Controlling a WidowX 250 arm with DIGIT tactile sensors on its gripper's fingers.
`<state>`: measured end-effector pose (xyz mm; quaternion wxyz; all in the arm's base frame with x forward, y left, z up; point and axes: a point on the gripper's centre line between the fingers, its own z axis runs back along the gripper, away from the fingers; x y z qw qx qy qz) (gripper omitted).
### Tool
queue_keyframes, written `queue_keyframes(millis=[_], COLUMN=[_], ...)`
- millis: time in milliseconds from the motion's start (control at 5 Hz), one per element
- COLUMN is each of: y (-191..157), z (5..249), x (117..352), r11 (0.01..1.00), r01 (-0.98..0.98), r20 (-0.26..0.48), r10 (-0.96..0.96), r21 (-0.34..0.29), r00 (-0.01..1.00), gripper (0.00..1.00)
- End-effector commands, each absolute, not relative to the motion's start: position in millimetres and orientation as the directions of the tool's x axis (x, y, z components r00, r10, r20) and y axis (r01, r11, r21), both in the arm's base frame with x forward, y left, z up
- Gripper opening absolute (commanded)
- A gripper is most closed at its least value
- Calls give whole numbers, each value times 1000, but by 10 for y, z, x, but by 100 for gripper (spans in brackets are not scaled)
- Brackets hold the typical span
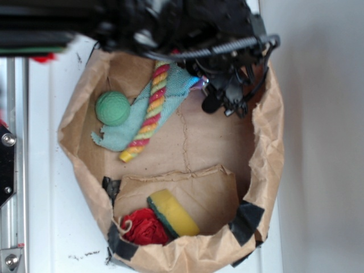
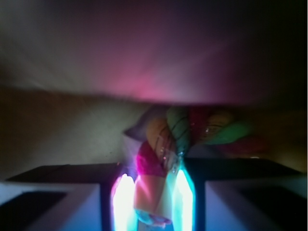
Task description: Grab the multicolored rope.
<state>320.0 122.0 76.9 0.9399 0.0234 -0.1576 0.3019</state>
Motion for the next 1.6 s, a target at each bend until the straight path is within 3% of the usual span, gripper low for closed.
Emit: queue_keyframes(millis=[0,200,600,800,1000,1200,1400], y=[1162,986,601,439,330,281,291], z=[1595,1740,1882,1920,1940,2057,2133], x=[2999,2861,2558,2482,2441,2427,2486], r11=[837,869,963,987,995,995,994], r01=[-482,-400,-202,-155,-94,-21,-23], r20=[347,333,284,335,359,313,297], r10=[547,484,246,161,100,51,54], r21=[-261,-291,-175,-45,-33,-97,-105], r00=[762,809,927,928,928,948,953], gripper=[0,0,0,0,0,0,0])
